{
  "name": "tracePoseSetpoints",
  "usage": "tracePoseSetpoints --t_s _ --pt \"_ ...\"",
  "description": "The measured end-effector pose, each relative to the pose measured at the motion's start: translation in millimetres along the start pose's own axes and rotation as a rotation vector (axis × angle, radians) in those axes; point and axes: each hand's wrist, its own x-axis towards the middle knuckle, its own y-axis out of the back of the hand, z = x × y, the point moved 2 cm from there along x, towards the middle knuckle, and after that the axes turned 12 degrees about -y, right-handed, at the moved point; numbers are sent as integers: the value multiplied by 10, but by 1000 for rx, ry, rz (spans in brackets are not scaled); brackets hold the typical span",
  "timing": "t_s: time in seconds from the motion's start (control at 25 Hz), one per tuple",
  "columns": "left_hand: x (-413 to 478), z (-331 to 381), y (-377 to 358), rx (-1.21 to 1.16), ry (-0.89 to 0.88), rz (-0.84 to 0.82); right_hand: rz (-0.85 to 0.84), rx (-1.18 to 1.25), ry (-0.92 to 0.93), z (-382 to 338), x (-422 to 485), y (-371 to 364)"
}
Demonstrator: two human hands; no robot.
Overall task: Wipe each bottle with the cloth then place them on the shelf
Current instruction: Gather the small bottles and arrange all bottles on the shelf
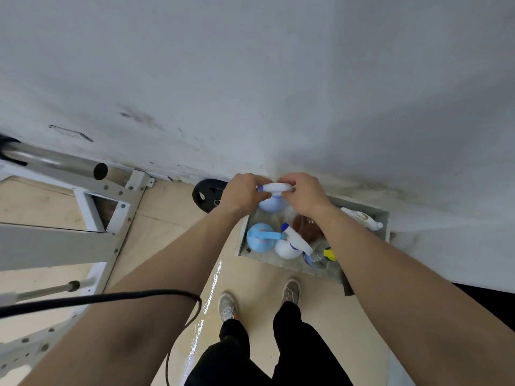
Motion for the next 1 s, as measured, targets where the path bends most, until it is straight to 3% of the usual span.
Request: tracePoseSetpoints --t_s 0.44,0.64,0.72,0.84,1.0 --pt "-7 -58 -37 88 51 -13 17 -76 -47 -36 -73 13" --pt "-321 16 113 61 114 100 137 -20 -56 -103 -318 158" --pt "-508 85 116 7 83 38 166 46 -57 -73 -491 148" --pt "-762 183 15 -91 2 -192 100 5 -69 43 -737 11" --pt "-865 149 -182 191 -112 -280 46 -80 -102 205 -956 -94"
